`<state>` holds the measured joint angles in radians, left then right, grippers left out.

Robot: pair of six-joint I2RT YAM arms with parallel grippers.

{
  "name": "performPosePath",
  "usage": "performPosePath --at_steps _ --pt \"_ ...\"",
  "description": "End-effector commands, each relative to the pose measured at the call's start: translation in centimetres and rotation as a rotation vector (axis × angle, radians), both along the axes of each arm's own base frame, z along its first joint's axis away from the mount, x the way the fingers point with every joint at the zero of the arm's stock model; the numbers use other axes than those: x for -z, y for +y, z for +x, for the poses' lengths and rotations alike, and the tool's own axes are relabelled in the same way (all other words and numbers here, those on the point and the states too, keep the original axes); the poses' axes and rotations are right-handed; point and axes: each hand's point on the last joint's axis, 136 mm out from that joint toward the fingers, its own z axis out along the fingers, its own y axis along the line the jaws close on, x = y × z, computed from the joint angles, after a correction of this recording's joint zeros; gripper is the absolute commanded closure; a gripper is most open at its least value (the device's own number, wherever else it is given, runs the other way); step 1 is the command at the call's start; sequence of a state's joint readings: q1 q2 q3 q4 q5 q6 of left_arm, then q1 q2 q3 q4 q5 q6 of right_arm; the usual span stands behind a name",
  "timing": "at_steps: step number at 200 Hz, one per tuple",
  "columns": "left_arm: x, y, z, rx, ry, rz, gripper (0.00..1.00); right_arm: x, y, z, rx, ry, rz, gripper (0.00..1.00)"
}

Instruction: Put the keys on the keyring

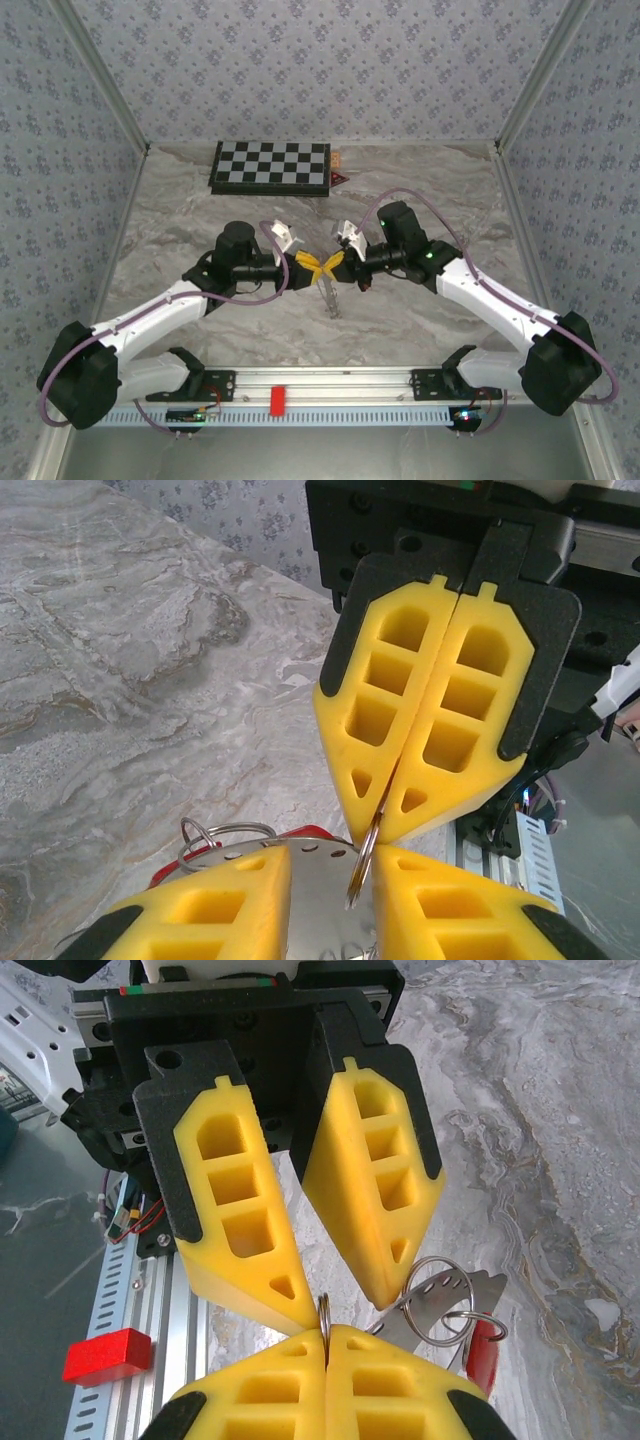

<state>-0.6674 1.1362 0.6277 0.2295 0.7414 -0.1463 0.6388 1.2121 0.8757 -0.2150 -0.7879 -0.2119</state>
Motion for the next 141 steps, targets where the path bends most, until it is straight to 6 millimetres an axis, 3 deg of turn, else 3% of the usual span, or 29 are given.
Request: performPosePath --at_steps 1,46,63,72,88,141 --pt "-1.41 -0.55 -0.06 0.036 -0.029 -0.018 0.74 -1.33 0.44 0.04 -0.019 -0.036 0.013 1.00" --pt "-1.37 -0.82 -0.27 0.054 -0.023 -0.025 0.76 -1.44 0.56 -0.20 -0.028 -0.033 0.019 1.00" --pt "-1.41 -0.89 -0.27 0.056 -0.026 -0.027 0.89 -1.51 0.56 -0.28 -0.030 -0.034 0.021 1.00" --pt "-1.46 -0.93 -0.30 0.058 -0.027 -0.029 0.90 -1.54 0.55 -0.36 -0.031 -0.036 0.022 1.00" --pt "-1.36 -0.89 -0.31 0.057 -0.028 -0.023 0.81 -1.56 0.45 -0.38 -0.028 -0.040 0.022 1.00" --pt "-1.17 -0.77 -0.45 0.057 -0.031 -0.019 0.78 -1.88 0.14 -0.12 -0.015 -0.031 0.048 1.00"
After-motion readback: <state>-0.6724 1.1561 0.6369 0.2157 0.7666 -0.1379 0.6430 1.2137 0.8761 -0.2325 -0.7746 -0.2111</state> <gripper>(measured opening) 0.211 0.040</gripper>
